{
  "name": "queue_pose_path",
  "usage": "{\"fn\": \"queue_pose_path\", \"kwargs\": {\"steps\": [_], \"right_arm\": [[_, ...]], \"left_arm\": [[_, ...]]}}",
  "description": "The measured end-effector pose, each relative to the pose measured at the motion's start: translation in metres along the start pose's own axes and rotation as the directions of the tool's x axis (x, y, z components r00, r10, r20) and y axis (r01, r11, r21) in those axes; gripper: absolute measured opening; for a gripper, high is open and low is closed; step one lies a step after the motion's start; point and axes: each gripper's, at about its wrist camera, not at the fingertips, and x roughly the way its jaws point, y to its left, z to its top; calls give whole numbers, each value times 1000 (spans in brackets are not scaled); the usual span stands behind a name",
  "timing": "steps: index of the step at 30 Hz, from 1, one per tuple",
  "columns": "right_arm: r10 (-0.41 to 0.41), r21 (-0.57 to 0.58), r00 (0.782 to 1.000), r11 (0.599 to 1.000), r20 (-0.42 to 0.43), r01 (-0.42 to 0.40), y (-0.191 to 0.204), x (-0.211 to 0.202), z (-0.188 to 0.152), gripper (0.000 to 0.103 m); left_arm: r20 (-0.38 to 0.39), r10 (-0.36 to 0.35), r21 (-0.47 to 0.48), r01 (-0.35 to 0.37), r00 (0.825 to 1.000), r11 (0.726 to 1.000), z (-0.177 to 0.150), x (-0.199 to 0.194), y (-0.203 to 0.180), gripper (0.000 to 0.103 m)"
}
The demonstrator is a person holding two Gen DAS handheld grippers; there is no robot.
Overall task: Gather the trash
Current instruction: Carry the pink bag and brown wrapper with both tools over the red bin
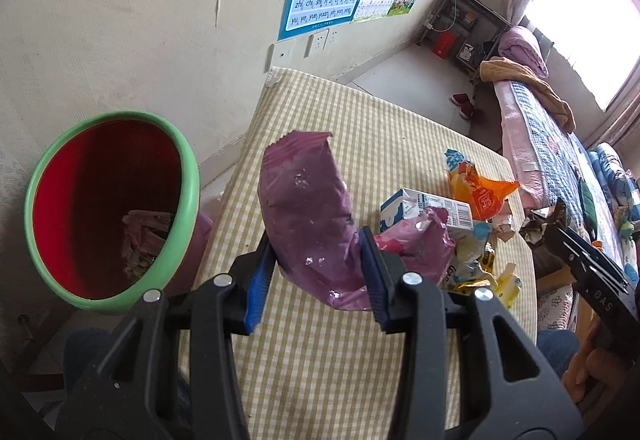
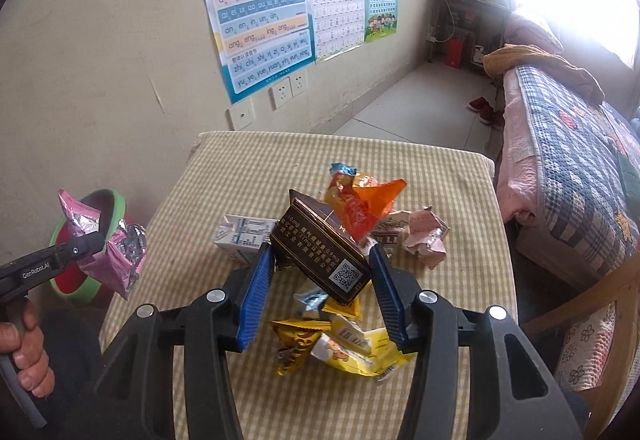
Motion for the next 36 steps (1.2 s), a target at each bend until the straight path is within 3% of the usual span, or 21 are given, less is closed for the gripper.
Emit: {"fn": "queue_pose_path", "kwargs": {"steps": [15, 36], "right_arm": [[137, -124, 990, 983, 18, -133, 99, 5, 25, 48], [343, -294, 939, 894, -34, -337, 263, 39, 48, 48]], "left_arm": [[73, 60, -94, -53, 996, 994, 12, -42, 68, 40], [111, 179, -284, -142, 978, 948, 23, -69, 188, 40]]}}
